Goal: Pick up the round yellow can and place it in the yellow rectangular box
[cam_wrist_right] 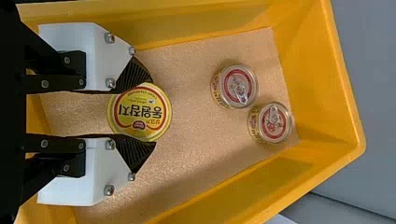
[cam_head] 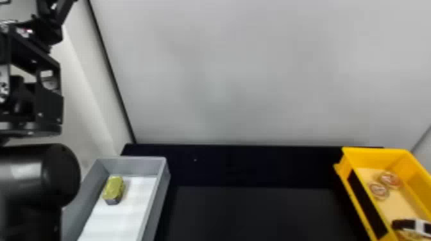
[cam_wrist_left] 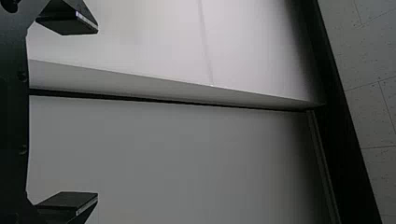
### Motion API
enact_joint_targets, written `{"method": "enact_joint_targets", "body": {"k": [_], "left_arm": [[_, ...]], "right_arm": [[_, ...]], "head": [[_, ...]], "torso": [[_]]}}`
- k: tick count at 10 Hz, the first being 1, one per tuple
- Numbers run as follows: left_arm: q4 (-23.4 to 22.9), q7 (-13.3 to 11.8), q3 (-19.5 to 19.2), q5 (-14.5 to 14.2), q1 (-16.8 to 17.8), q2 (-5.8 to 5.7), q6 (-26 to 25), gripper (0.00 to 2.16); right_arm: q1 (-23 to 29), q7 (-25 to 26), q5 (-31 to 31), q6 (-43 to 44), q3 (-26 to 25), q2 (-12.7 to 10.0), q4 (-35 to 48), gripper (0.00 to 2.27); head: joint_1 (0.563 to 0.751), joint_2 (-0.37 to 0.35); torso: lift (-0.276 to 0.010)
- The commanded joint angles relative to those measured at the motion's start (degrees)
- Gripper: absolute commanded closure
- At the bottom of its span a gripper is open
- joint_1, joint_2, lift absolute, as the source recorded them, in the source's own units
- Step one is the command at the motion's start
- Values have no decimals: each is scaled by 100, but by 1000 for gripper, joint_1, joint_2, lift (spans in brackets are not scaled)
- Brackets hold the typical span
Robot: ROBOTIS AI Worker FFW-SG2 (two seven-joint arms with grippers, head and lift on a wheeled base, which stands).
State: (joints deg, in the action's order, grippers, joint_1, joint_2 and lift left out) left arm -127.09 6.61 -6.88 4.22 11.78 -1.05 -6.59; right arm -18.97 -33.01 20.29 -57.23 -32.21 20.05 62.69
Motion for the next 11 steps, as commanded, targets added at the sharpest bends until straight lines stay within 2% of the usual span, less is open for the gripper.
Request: {"method": "enact_joint_targets", "body": {"k": [1, 6, 7, 8, 11], "left_arm": [[0, -19, 3, 0, 9, 0, 0, 33], [17, -36, 38, 9, 18, 0, 8, 33], [17, -45, 38, 9, 26, 0, 8, 33], [17, -45, 38, 9, 26, 0, 8, 33], [17, -45, 29, 9, 18, 17, 8, 33]], "right_arm": [[25, 30, -59, -19, -22, -1, -46, 840], [25, 188, -253, -37, -31, 8, -134, 819], [25, 241, -288, -143, -22, 17, -134, 535], [17, 276, -288, -231, 4, 17, -117, 51], [52, 276, -297, -257, 13, 61, 24, -2]], "head": [[636, 31], [636, 31], [636, 31], [636, 31], [636, 31]], "torso": [[-1], [-1], [-1], [-1], [-1]]}}
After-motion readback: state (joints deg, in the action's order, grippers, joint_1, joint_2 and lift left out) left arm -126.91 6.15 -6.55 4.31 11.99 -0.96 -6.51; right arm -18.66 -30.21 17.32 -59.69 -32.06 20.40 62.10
